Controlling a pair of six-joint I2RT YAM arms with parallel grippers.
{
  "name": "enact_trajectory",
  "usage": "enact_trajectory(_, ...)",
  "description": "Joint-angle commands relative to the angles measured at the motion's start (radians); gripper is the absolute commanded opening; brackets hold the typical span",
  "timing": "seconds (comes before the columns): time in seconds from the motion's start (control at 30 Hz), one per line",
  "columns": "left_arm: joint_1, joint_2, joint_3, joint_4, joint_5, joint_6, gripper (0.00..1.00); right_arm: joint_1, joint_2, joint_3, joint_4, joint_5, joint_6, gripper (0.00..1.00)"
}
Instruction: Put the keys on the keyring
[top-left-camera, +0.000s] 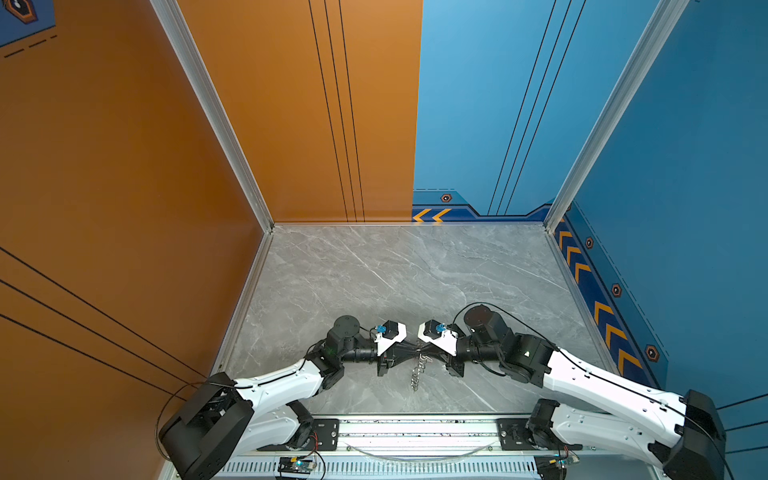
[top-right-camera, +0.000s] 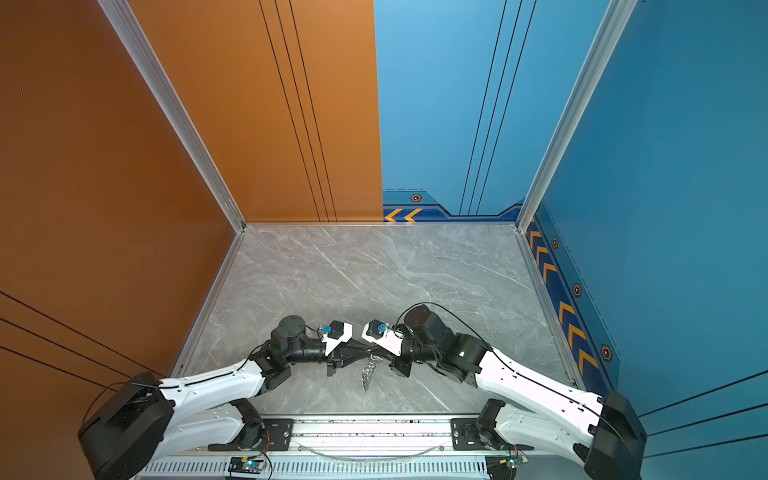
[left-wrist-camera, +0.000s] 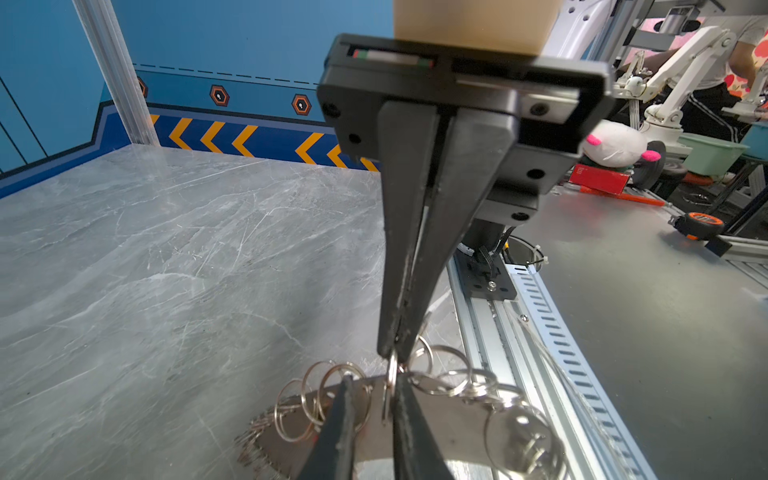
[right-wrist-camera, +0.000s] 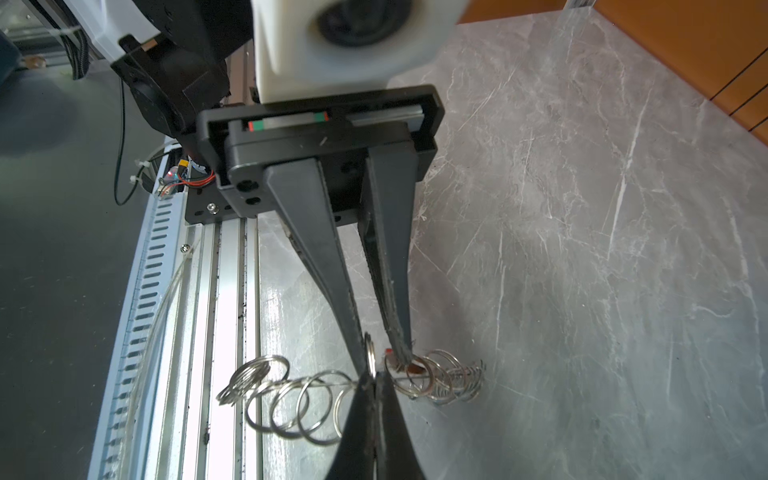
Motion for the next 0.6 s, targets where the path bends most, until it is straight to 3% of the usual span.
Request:
enact_trajectory(0.0,0.002,-0.026,0.025,-0.032,-0.016,0.021,0.23,0.033,0.02,0.102,-0.2,0.119,-0.093,0.0)
enact_trajectory(0.23,0.001,-0.03,0.029,-0.04,-0.015,0.014,0.2,0.064,0.074,0.194,-0.297,0.152,-0.142,0.0)
enact_trajectory(0.57,0.0,-0.016,0.039,-0.04,0.003,-0.001,0.14,0.097,0.13,0.222,-0.303,0.182,-0.162,0.0)
